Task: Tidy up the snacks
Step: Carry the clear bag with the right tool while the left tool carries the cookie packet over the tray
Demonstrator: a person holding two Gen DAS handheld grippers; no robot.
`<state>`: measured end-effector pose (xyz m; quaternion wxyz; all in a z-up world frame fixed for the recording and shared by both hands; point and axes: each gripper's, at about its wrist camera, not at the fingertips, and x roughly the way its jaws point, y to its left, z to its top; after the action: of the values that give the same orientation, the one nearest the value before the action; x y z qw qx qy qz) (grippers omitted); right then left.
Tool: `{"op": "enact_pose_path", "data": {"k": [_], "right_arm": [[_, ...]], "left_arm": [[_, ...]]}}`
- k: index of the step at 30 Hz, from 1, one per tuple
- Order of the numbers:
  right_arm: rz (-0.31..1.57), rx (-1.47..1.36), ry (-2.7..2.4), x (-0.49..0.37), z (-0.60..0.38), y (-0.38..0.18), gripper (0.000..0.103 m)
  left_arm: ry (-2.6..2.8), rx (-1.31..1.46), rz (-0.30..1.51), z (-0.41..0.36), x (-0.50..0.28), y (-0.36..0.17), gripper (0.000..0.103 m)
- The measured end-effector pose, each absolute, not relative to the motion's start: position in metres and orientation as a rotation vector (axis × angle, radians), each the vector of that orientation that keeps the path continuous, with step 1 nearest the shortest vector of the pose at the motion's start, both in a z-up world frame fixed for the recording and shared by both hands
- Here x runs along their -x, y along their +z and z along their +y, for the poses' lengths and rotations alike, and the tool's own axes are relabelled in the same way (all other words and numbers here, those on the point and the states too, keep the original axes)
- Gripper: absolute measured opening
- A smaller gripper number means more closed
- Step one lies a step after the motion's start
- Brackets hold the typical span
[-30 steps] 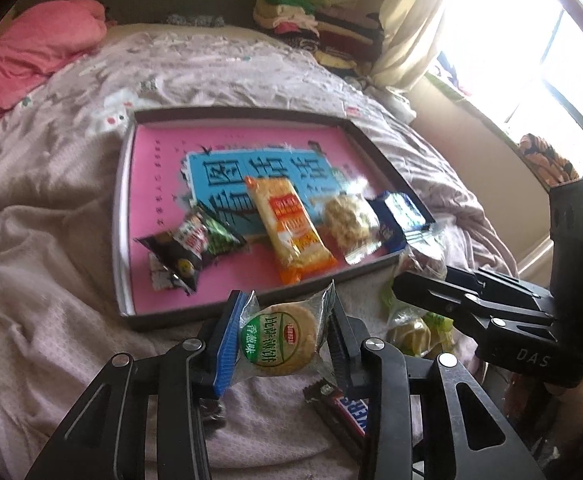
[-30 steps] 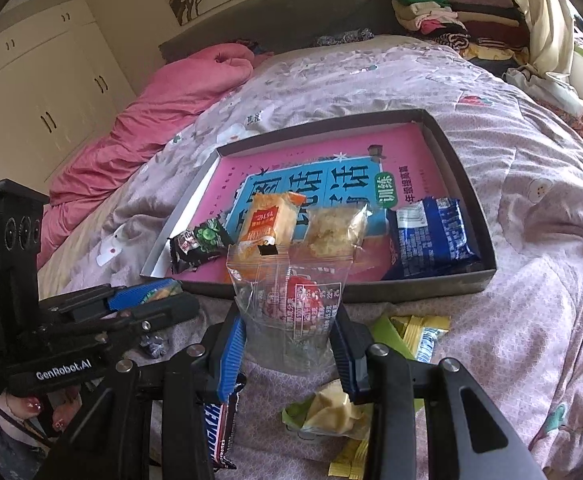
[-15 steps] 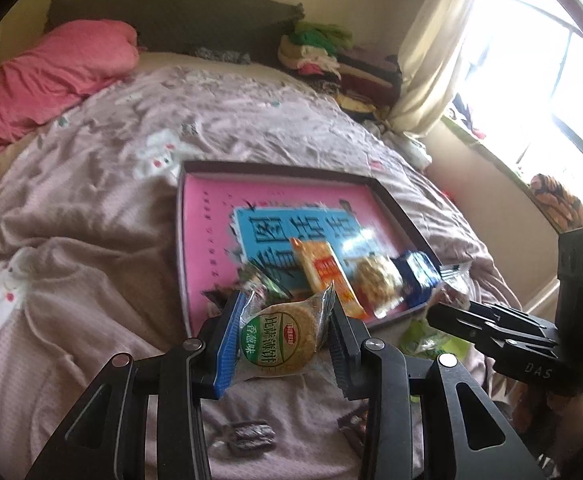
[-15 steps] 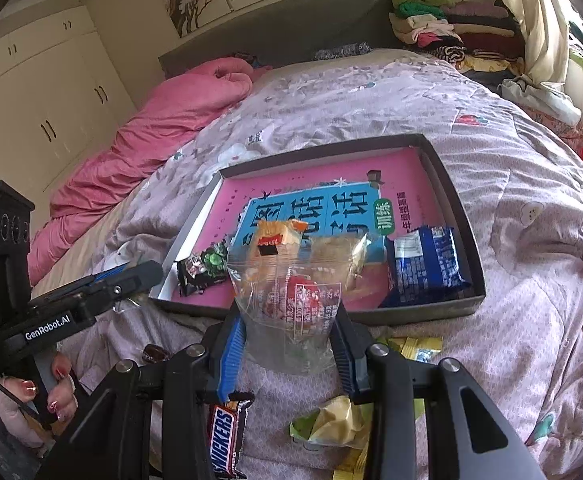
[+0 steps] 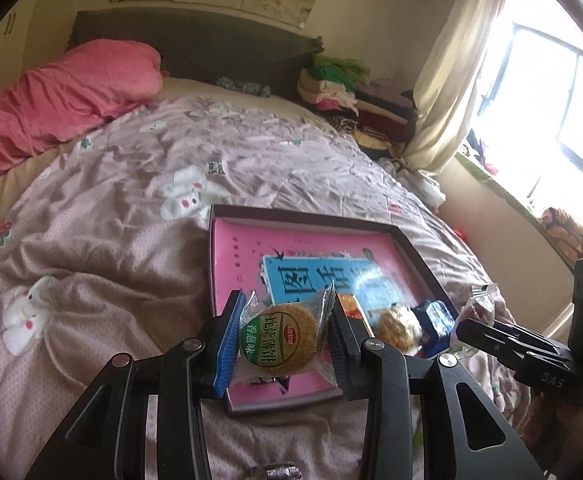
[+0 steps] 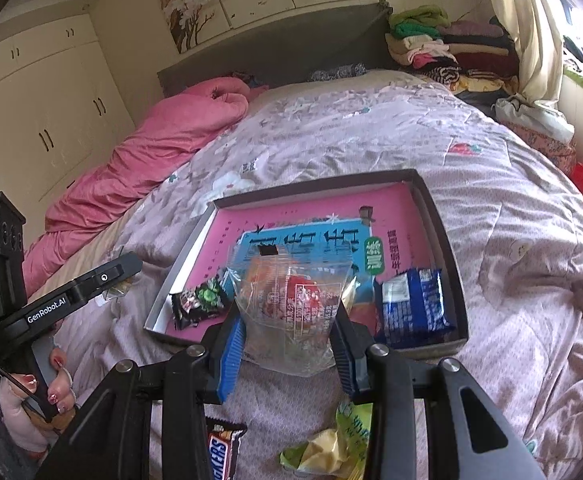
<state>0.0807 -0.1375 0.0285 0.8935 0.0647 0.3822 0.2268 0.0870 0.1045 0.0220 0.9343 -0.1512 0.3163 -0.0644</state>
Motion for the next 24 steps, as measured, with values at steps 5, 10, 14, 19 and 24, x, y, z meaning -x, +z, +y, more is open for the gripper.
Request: {"op": "enact_pose_path", "data": {"k": [5, 10, 14, 19, 24], "right_arm": [[0.76, -0.122, 0.454, -0.086, -0.138, 0.035, 0.04], [0.742, -0.132, 0.434, -0.093, -0.142, 0.037, 0.04], [0.735, -0.135, 0.417, -0.099, -0.145, 0.037, 0.04], [0.733, -0.147, 0.403, -0.105, -0.149, 0.035, 0.04], [0.731, -0.148, 0.394, -0.109, -0.15, 0.035, 0.04]], "left_arm": [[-0.128, 0.32, 0.64, 0.103, -0.091, 0.02, 0.04], [-0.133, 0.323, 0.637, 0.101, -0.095, 0.018, 0.04], [-0.13, 0.331, 0.641, 0.099, -0.102, 0.016, 0.04], [-0.143, 0.334, 0.654, 0.095, -0.108, 0.012, 0.04], [-0.148, 0.338, 0.663, 0.092, -0.114, 0.008, 0.04]]}}
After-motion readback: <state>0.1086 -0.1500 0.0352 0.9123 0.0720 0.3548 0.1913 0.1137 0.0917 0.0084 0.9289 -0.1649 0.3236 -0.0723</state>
